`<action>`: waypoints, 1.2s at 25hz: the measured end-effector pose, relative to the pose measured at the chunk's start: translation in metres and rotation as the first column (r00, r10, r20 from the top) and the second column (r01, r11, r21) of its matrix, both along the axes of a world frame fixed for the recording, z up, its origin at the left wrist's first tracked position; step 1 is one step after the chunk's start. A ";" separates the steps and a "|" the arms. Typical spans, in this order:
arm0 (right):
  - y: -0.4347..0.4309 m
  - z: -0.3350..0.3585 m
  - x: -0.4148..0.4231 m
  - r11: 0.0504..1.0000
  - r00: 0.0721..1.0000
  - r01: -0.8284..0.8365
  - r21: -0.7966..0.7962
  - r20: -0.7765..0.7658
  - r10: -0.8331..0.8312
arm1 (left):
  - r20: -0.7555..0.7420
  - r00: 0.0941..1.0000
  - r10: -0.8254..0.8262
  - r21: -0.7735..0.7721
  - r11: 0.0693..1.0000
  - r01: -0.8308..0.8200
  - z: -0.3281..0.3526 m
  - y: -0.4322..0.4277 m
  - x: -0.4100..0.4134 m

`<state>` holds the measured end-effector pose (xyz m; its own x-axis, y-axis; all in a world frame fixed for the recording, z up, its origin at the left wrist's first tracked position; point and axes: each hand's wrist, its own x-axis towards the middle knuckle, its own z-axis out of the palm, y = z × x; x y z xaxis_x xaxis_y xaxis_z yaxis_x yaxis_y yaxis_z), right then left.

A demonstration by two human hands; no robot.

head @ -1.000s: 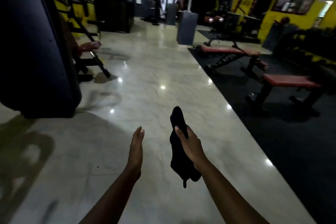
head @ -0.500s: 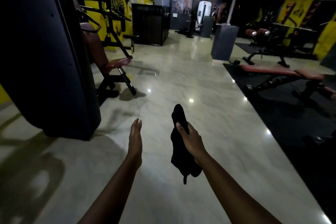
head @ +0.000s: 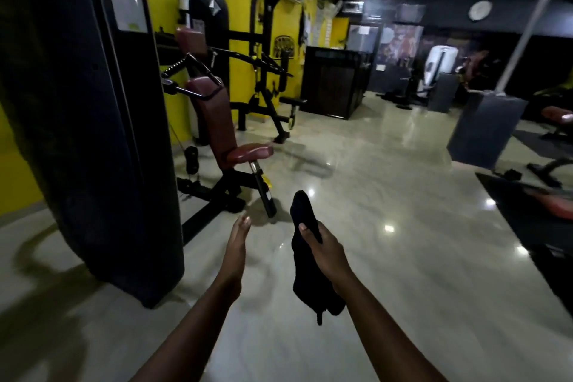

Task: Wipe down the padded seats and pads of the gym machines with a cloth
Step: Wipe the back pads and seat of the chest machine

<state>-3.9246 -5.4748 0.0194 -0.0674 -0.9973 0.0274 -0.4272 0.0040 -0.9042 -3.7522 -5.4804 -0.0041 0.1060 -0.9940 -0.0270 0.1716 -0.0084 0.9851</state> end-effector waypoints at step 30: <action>-1.086 0.020 0.179 0.881 0.885 -0.447 -0.156 0.064 0.461 | -0.143 0.758 0.636 -0.015 0.764 -0.644 0.021 -1.015 0.138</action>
<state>-3.7453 -6.5611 0.0391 0.3829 -0.9064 0.1786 -0.2637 -0.2925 -0.9192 -3.6143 -6.4952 0.0171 0.7183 -0.6952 -0.0271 0.2340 0.2048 0.9504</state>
